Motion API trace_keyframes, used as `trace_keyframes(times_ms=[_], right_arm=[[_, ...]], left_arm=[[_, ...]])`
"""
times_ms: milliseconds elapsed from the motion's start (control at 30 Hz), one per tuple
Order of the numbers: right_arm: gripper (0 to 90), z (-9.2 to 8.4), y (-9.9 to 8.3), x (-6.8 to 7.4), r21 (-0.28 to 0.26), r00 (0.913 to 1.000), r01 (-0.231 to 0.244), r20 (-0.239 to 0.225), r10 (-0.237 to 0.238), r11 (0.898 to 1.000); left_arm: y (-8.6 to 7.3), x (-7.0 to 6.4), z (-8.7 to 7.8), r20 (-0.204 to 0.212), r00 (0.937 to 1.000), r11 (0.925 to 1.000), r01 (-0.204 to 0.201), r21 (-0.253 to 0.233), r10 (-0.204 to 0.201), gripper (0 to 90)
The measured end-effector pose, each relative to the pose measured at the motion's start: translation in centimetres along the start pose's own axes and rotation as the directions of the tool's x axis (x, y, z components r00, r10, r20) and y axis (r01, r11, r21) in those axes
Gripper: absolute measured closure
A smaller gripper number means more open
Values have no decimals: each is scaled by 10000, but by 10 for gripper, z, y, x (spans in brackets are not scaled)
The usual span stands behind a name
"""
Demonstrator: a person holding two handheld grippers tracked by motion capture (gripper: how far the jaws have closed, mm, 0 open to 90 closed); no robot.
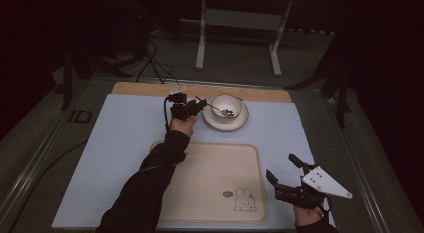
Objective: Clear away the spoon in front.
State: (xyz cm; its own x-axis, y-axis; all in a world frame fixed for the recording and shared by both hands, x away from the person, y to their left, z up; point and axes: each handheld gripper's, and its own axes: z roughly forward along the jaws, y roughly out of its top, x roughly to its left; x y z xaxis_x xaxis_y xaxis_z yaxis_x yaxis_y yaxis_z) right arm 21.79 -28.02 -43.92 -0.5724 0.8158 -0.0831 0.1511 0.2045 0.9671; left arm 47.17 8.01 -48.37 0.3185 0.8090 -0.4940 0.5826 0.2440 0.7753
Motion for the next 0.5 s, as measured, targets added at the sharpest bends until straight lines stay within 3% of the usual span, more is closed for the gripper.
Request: trace_keyframes(times_ms=[100, 167, 500], right_arm=[[127, 0, 0, 0, -6, 10000, -21, -10, 21, 10000], [127, 0, 0, -1, -3, 10000, -41, -11, 41, 10000], [127, 0, 0, -1, 3, 10000, -53, -23, 53, 10000]], left_arm=[[0, 0, 1, -65, 9999, 9998, 96, -182, -98, 550], [1, 1, 3, 11, 9989, 9983, 479, -345, -478, 564], [0, 2, 14, -153, 9938, 9925, 1090, -555, -1100, 626]])
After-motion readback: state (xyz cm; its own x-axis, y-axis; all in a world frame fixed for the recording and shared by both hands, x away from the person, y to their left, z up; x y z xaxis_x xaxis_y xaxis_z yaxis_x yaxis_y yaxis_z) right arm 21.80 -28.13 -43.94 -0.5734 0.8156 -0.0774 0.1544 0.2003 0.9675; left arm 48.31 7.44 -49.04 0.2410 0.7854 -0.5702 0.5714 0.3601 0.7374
